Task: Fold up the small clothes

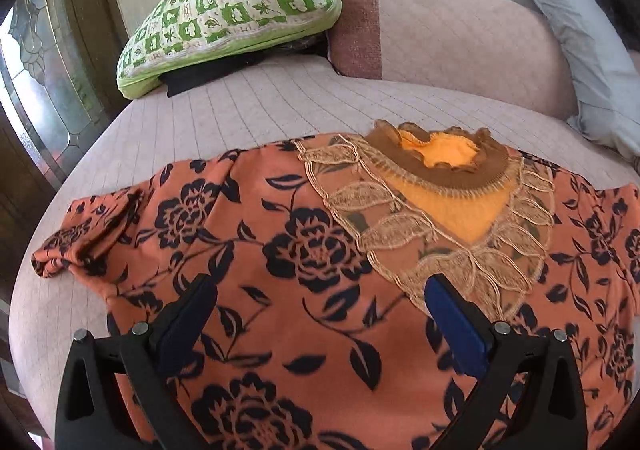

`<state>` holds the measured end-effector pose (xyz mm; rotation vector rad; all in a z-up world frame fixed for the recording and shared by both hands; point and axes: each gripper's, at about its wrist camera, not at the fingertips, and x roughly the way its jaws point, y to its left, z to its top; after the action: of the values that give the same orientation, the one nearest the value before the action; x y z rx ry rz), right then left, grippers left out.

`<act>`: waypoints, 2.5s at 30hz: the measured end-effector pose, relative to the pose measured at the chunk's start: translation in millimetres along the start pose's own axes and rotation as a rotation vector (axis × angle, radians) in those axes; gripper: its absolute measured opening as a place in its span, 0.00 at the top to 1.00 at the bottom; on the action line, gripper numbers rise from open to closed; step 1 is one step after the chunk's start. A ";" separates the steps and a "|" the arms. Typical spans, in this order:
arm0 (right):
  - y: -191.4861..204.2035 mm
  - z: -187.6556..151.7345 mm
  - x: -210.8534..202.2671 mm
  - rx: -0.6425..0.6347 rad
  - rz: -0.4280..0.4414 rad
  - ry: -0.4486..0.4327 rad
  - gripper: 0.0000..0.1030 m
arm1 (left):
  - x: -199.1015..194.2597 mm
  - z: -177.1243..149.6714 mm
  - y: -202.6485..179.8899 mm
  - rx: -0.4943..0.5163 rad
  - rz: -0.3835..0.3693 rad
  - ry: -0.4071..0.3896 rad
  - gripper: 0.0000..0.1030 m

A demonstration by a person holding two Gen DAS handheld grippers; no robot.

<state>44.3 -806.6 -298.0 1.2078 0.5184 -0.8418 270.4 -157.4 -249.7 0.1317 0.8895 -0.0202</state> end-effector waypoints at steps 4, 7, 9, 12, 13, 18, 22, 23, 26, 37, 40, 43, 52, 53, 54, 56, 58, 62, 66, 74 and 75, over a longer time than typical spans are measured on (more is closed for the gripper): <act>19.9 6.4 13.1 -0.134 -0.109 -0.031 0.81 | 4.4 4.4 1.2 0.004 -0.006 0.005 0.00; 15.8 6.8 10.1 -0.120 -0.074 -0.049 0.95 | 2.9 9.7 8.5 -0.007 0.014 -0.007 0.00; 18.6 0.2 -5.8 -0.117 0.016 -0.080 0.95 | -1.7 14.4 19.9 -0.042 0.016 -0.019 0.00; 45.3 -14.2 -33.5 -0.175 0.107 -0.099 0.95 | -11.7 24.3 41.6 -0.102 0.034 -0.056 0.00; 57.3 -19.7 -43.5 -0.191 0.144 -0.098 0.95 | -15.2 26.9 48.3 -0.118 0.041 -0.068 0.00; 147.1 -65.4 -109.1 -0.318 0.400 -0.076 0.95 | -30.6 38.8 88.6 -0.213 0.053 -0.107 0.00; 230.2 -132.8 -152.0 -0.477 0.564 -0.002 0.95 | -37.4 44.3 122.4 -0.291 0.076 -0.123 0.00; 250.3 -159.8 -160.4 -0.523 0.607 0.032 0.95 | -37.7 45.7 131.4 -0.312 0.089 -0.123 0.00; 288.9 -236.6 -165.3 -0.625 0.686 0.144 0.95 | -38.9 46.6 158.4 -0.387 0.101 -0.119 0.00; 305.5 -522.2 -57.0 -0.876 0.519 0.779 0.88 | -31.7 41.4 218.9 -0.480 0.143 -0.071 0.00; 296.9 -540.9 -62.2 -0.944 0.586 0.830 0.88 | -30.3 40.6 225.1 -0.499 0.129 -0.065 0.00; 290.7 -515.4 -72.2 -0.987 0.608 0.753 0.88 | -28.0 40.5 224.0 -0.493 0.123 -0.058 0.00; 261.6 -395.1 -61.2 -0.963 0.326 0.350 0.88 | -20.1 41.9 206.1 -0.436 0.103 -0.033 0.00; 252.0 -375.9 -50.2 -0.927 0.286 0.313 0.88 | -18.1 42.1 204.1 -0.431 0.112 -0.025 0.00; 244.0 -362.4 -40.9 -0.906 0.254 0.294 0.88 | -16.3 41.9 203.1 -0.431 0.121 -0.018 0.00; 225.7 -341.1 -12.7 -0.880 0.171 0.304 0.88 | -13.0 41.3 202.3 -0.436 0.121 -0.005 0.00; 203.1 -332.8 33.7 -0.846 0.082 0.443 0.87 | -9.7 41.6 202.7 -0.440 0.118 0.013 0.00; 199.1 -310.0 37.8 -0.766 0.154 0.488 0.89 | -2.8 40.9 217.3 -0.462 0.117 0.059 0.00; 222.1 -317.9 14.4 -0.822 0.212 0.452 0.88 | -0.7 34.3 268.2 -0.580 0.177 0.093 0.00; 243.5 -402.1 25.9 -0.989 0.146 0.472 0.79 | -9.7 0.3 374.7 -0.824 0.308 0.113 0.00; 250.4 -409.0 18.4 -1.022 0.144 0.440 0.75 | -9.2 -3.0 380.8 -0.838 0.304 0.118 0.00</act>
<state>287.3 -393.0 -284.3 0.4470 1.0411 -0.0972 289.8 220.3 -203.9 -0.5199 0.9242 0.6424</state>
